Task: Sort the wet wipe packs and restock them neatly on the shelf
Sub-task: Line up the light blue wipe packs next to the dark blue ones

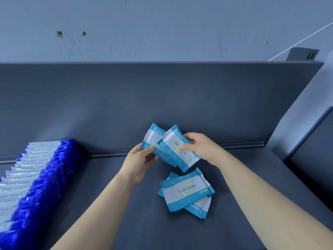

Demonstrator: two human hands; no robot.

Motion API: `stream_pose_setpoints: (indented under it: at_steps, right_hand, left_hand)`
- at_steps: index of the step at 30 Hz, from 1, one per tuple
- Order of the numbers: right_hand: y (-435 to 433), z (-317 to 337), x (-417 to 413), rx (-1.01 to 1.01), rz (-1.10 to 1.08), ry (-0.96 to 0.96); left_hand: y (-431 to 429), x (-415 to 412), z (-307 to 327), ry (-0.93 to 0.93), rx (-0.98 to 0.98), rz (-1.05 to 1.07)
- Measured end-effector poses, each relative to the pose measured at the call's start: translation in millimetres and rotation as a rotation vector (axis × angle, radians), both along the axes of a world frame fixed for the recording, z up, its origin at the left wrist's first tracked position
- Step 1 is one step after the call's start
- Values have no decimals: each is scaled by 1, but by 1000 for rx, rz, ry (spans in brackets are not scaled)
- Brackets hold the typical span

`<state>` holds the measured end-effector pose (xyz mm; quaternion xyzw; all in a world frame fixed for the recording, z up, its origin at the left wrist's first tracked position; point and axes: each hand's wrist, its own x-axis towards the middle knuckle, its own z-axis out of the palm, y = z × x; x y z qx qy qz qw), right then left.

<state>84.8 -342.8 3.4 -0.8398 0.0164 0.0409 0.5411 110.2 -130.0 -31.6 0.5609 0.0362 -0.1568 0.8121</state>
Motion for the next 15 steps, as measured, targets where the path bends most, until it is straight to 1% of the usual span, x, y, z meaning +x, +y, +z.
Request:
stream_pose_setpoints:
  at_steps: [3,4,7,8,12,15]
  right_hand:
    - [0,2,8,-57,40,-30]
    - [0,3,11,-79,41,-60]
    - [4,2,22,-174,13,-153]
    - [6,0,26,-210,-3,-169]
    - [7,-7,33,-336,-16,-192]
    - [-1,-16,31,-445,32,-141]
  left_hand:
    - [-2,1,6,-40,15,-100]
    - [-3,2,7,-71,62,-115]
    - [-3,7,4,-278,397,-135]
    - [-3,10,1,-322,460,-124]
    - [-1,25,-11,-344,551,-102]
    - [2,33,-25,-388,752,-105]
